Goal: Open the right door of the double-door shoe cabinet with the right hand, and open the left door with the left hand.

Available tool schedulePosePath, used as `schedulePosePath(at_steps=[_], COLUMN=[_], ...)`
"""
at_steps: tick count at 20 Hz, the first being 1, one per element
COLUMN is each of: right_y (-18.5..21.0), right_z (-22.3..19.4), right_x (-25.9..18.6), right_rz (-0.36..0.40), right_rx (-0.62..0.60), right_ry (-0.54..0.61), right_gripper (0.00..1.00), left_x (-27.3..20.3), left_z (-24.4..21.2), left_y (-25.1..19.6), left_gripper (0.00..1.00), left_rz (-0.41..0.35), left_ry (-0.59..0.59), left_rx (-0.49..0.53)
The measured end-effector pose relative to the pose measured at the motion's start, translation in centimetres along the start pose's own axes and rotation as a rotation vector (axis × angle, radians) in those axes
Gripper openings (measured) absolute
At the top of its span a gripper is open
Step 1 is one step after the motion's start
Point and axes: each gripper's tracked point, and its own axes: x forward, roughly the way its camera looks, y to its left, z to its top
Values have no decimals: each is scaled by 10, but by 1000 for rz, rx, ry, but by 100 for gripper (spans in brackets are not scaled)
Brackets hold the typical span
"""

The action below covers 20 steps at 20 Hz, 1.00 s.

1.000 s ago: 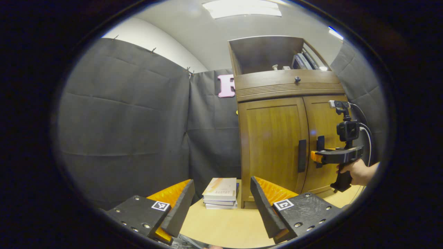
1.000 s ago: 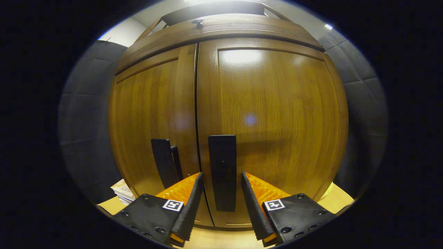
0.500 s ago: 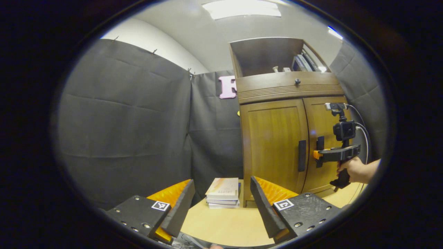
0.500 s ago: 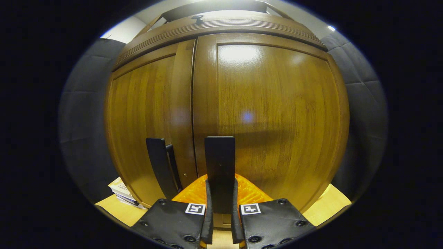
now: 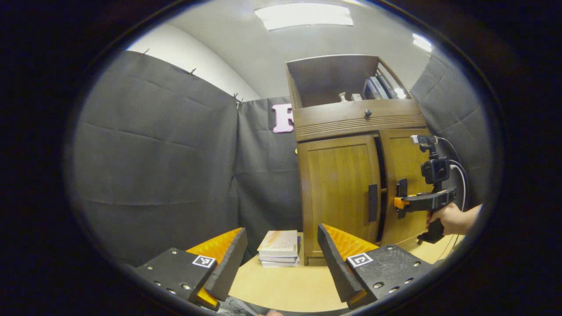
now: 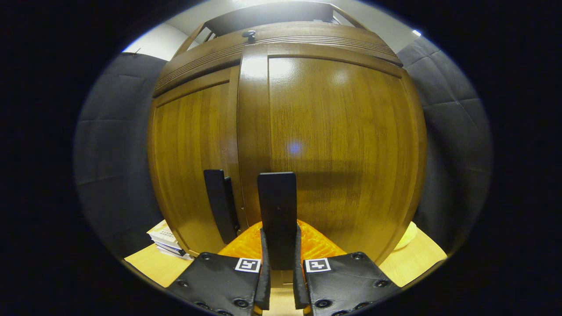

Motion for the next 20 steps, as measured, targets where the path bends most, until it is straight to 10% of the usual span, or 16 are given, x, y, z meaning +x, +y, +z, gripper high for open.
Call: schedulePosePath(at_steps=[20], right_y=[-38], right_z=[-10], right_x=[-87], right_rz=[62], right_rx=[10], right_ry=[8], right_gripper=[23], left_x=[-7], left_z=[6], left_y=[-38], left_gripper=[94], left_rz=[-148], left_ry=[-42], left_rx=[-17])
